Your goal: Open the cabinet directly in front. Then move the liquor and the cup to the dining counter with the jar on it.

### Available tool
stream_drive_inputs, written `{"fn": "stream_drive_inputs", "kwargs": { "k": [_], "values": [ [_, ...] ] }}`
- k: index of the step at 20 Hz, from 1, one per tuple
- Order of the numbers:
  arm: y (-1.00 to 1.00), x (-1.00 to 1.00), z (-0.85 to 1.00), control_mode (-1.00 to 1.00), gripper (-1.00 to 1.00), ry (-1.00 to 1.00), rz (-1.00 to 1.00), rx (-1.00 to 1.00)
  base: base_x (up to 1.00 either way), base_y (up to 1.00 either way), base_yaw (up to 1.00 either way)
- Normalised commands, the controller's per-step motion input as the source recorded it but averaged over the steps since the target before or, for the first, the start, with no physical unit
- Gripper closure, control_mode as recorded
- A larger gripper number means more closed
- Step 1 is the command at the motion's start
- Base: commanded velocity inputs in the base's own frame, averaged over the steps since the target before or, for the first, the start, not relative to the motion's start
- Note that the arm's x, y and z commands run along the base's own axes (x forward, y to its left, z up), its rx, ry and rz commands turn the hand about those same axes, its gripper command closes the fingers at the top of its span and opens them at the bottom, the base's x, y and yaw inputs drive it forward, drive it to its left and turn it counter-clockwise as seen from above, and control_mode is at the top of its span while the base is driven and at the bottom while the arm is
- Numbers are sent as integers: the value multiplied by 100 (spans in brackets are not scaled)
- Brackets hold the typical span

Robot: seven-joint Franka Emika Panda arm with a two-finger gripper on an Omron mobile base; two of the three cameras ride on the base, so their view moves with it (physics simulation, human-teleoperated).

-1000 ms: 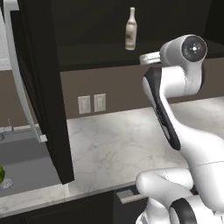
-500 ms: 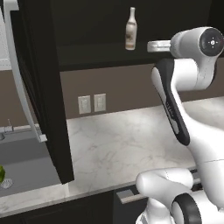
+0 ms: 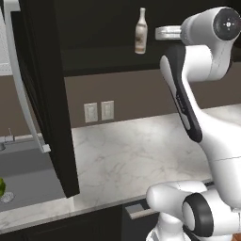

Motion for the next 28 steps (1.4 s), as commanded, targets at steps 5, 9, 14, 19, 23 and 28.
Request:
{"fn": "stream_drive_inputs", "kwargs": {
  "k": [5, 9, 14, 19, 23, 28],
  "values": [
    [34, 16, 0, -100, -100, 3, 6, 1, 0, 0, 0],
    [3, 0, 0, -100, -100, 0, 2, 0, 0, 0, 0],
    [0, 4, -11, -100, -100, 0, 1, 0, 0, 0, 0],
    [0, 12, -11, -100, -100, 0, 1, 0, 0, 0, 0],
    [0, 26, -1, -100, -100, 0, 0, 0, 0, 0, 0],
    [0, 33, -1, -100, -100, 0, 0, 0, 0, 0, 0]
  ]
}}
